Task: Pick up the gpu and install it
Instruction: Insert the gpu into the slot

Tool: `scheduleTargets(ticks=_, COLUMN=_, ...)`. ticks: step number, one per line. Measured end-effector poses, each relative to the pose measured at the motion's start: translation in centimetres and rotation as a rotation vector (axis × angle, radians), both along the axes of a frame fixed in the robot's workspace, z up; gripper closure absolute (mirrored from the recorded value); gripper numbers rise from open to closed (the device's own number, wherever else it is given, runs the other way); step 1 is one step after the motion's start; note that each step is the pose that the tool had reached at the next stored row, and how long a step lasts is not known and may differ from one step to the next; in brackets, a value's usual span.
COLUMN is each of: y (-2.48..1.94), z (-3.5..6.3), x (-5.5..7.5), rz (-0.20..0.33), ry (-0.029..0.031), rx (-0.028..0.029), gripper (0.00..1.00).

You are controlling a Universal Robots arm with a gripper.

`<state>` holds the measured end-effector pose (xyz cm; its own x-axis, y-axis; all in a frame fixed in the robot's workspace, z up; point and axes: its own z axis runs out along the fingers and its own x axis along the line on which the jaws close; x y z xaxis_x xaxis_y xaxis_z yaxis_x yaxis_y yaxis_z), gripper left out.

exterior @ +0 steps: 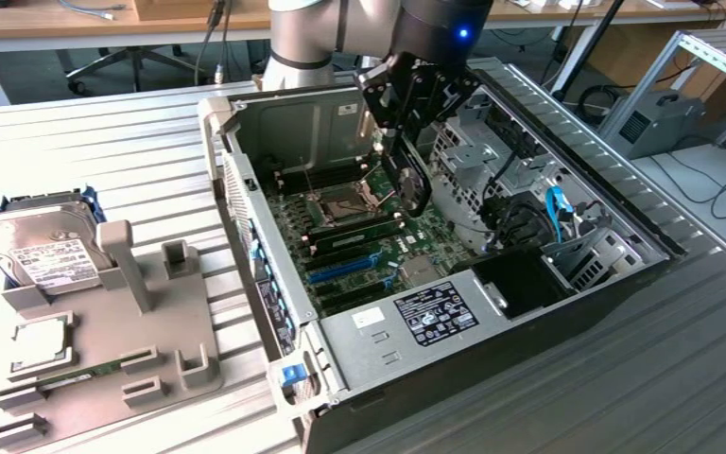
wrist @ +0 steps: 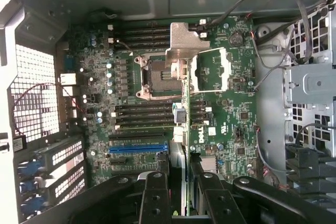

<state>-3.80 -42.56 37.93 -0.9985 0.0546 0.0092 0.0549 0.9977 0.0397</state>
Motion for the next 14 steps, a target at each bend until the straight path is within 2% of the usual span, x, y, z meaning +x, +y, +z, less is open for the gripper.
scheduleTargets(ticks=14, y=0.00, z=0.00, x=0.00, rz=0.051, ry=0.0000, rx=0.0000, gripper=0.74)
